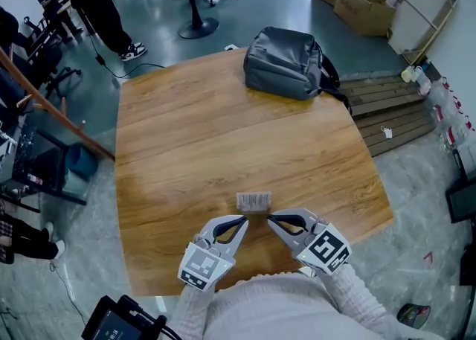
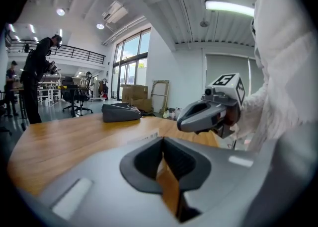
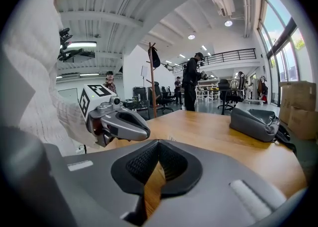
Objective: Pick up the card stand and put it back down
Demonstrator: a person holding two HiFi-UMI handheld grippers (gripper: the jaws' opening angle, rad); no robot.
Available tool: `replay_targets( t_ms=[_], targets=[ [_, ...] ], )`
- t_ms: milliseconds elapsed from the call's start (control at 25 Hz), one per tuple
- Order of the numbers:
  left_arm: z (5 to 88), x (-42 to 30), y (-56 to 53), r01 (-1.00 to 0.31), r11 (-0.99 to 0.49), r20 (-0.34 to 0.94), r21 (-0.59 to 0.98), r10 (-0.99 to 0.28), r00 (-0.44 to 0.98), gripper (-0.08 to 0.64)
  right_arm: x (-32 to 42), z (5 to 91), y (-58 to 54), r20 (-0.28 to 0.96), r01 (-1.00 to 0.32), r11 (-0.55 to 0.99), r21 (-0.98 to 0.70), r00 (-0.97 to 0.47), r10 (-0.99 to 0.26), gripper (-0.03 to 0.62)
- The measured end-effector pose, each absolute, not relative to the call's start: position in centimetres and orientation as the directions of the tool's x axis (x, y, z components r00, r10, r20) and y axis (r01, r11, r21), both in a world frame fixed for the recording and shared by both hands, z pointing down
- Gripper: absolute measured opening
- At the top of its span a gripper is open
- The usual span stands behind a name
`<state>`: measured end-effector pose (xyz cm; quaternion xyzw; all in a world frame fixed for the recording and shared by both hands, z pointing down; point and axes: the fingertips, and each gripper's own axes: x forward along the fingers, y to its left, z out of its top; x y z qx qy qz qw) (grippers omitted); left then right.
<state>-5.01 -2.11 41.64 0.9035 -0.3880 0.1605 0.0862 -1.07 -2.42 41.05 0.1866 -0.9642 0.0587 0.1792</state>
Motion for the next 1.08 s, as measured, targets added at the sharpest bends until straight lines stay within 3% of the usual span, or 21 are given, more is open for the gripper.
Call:
replay_targets(
  t_ms=[1080],
  targets=[
    [42.4,-3.7,-1.5,-0.687,-0.726,0.393,0.036,-0.622,0.678,0.009,-1.3,43.2,-1.4,0.445,-0.333,0.939,-0.087,-0.856,-0.262,-0.002]
  ],
)
